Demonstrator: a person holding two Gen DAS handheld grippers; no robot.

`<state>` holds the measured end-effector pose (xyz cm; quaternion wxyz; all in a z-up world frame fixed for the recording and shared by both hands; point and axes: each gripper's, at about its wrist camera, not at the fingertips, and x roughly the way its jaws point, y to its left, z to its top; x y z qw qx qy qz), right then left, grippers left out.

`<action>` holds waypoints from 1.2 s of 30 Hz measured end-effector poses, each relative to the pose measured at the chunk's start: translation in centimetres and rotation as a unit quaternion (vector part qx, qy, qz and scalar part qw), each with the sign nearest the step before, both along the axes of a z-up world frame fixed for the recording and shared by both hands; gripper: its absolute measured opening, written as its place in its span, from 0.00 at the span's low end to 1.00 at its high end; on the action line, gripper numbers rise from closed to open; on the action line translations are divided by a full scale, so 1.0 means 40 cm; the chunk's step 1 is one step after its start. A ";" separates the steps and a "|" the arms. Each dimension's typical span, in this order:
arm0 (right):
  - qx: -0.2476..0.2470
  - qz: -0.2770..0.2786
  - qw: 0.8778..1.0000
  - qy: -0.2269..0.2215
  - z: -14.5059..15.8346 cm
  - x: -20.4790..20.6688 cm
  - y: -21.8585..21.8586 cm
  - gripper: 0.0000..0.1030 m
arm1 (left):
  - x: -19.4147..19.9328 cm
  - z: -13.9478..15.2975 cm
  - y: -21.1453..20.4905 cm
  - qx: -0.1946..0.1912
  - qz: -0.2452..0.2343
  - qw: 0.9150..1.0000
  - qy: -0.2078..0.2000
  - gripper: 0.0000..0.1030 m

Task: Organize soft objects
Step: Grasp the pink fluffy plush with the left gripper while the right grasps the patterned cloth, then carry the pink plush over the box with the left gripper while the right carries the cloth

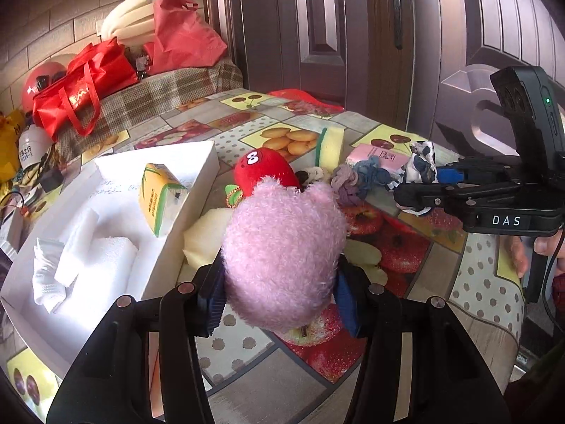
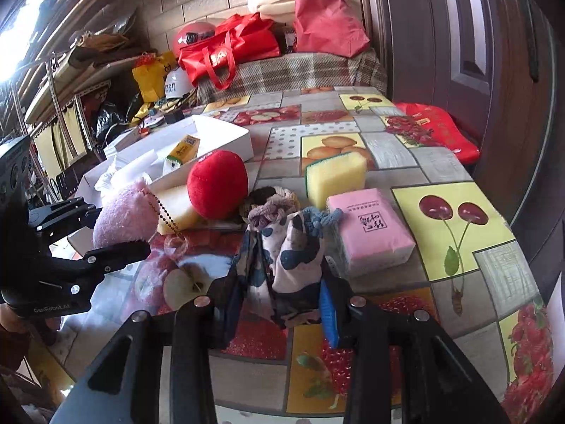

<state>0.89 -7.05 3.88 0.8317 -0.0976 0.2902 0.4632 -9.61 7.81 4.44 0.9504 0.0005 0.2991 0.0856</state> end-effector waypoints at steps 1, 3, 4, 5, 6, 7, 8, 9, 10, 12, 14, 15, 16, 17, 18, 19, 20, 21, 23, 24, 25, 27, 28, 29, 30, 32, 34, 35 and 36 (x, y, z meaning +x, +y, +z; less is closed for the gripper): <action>0.022 -0.003 1.000 -0.012 0.016 -0.008 -0.013 0.36 | -0.018 0.010 0.003 -0.001 0.003 1.000 -0.021 0.50; 0.068 -0.010 0.997 -0.038 0.049 -0.024 -0.036 0.36 | -0.054 0.029 0.015 -0.005 0.013 0.998 -0.061 0.50; 0.092 -0.017 0.994 -0.053 0.065 -0.030 -0.045 0.36 | -0.071 0.038 0.021 -0.006 0.021 0.997 -0.079 0.50; 0.110 -0.021 0.992 -0.064 0.077 -0.035 -0.050 0.36 | -0.082 0.046 0.026 -0.003 0.029 0.995 -0.092 0.50; 0.122 -0.025 0.990 -0.073 0.087 -0.039 -0.050 0.36 | -0.092 0.051 0.031 0.004 0.038 0.994 -0.100 0.50; 0.132 -0.030 0.988 -0.079 0.093 -0.042 -0.049 0.36 | -0.098 0.054 0.038 0.009 0.046 0.993 -0.105 0.50; 0.142 -0.035 0.986 -0.082 0.096 -0.042 -0.047 0.36 | -0.106 0.057 0.045 0.009 0.052 0.992 -0.111 0.50; 0.149 -0.041 0.985 -0.083 0.098 -0.042 -0.045 0.36 | -0.115 0.061 0.054 0.008 0.059 0.991 -0.119 0.50; 0.151 -0.048 0.983 -0.088 0.099 -0.043 -0.040 0.36 | -0.125 0.065 0.062 0.008 0.066 0.990 -0.127 0.50; 0.154 -0.061 0.980 -0.108 0.097 -0.051 -0.028 0.36 | -0.145 0.066 0.075 0.011 0.075 0.988 -0.135 0.50; 0.152 -0.075 0.977 -0.130 0.093 -0.056 -0.014 0.36 | -0.158 0.063 0.095 0.010 0.085 0.987 -0.134 0.50; 0.149 -0.081 0.976 -0.137 0.093 -0.056 -0.007 0.37 | -0.166 0.060 0.102 0.008 0.092 0.987 -0.135 0.50; 0.152 -0.083 0.975 -0.141 0.095 -0.057 -0.006 0.37 | -0.170 0.059 0.111 0.004 0.098 0.986 -0.136 0.50; 0.157 -0.085 0.973 -0.144 0.097 -0.059 -0.004 0.37 | -0.173 0.057 0.120 -0.003 0.103 0.985 -0.137 0.50; 0.158 -0.087 0.972 -0.147 0.097 -0.061 -0.003 0.37 | -0.174 0.055 0.126 -0.008 0.105 0.985 -0.137 0.50; 0.156 -0.085 0.973 -0.148 0.096 -0.062 0.001 0.37 | -0.173 0.054 0.130 -0.011 0.108 0.985 -0.135 0.50; 0.153 -0.084 0.973 -0.149 0.095 -0.063 0.006 0.37 | -0.170 0.053 0.133 -0.012 0.109 0.985 -0.133 0.50; 0.151 -0.083 0.973 -0.152 0.095 -0.067 0.009 0.37 | -0.170 0.052 0.133 -0.012 0.109 0.985 -0.133 0.50; 0.149 -0.078 0.973 -0.156 0.094 -0.076 0.014 0.37 | -0.171 0.053 0.134 -0.010 0.109 0.985 -0.135 0.50; 0.146 -0.075 0.974 -0.157 0.094 -0.079 0.020 0.37 | -0.172 0.053 0.134 -0.009 0.110 0.985 -0.136 0.50; 0.144 -0.072 0.974 -0.157 0.094 -0.080 0.025 0.37 | -0.172 0.052 0.136 -0.010 0.112 0.984 -0.137 0.50; 0.143 -0.064 0.976 -0.154 0.091 -0.090 0.037 0.37 | -0.177 0.050 0.141 -0.013 0.118 0.983 -0.139 0.50; 0.141 -0.059 0.976 -0.153 0.090 -0.093 0.046 0.37 | -0.182 0.050 0.142 -0.013 0.121 0.982 -0.141 0.50; 0.138 -0.055 0.977 -0.153 0.089 -0.099 0.057 0.37 | -0.187 0.049 0.145 -0.011 0.125 0.982 -0.143 0.50; 0.136 -0.048 0.978 -0.153 0.089 -0.106 0.067 0.37 | -0.192 0.049 0.148 -0.008 0.128 0.981 -0.144 0.50; 0.133 -0.035 0.979 -0.151 0.088 -0.119 0.091 0.37 | -0.202 0.050 0.156 0.002 0.137 0.980 -0.145 0.50; 0.129 -0.022 0.980 -0.148 0.086 -0.131 0.118 0.37 | -0.212 0.050 0.169 0.009 0.146 0.978 -0.146 0.50; 0.127 -0.015 0.981 -0.144 0.085 -0.135 0.131 0.37 | -0.218 0.048 0.176 0.011 0.152 0.978 -0.146 0.50; 0.124 -0.009 0.982 -0.139 0.083 -0.139 0.143 0.37 | -0.224 0.046 0.186 0.011 0.158 0.977 -0.146 0.50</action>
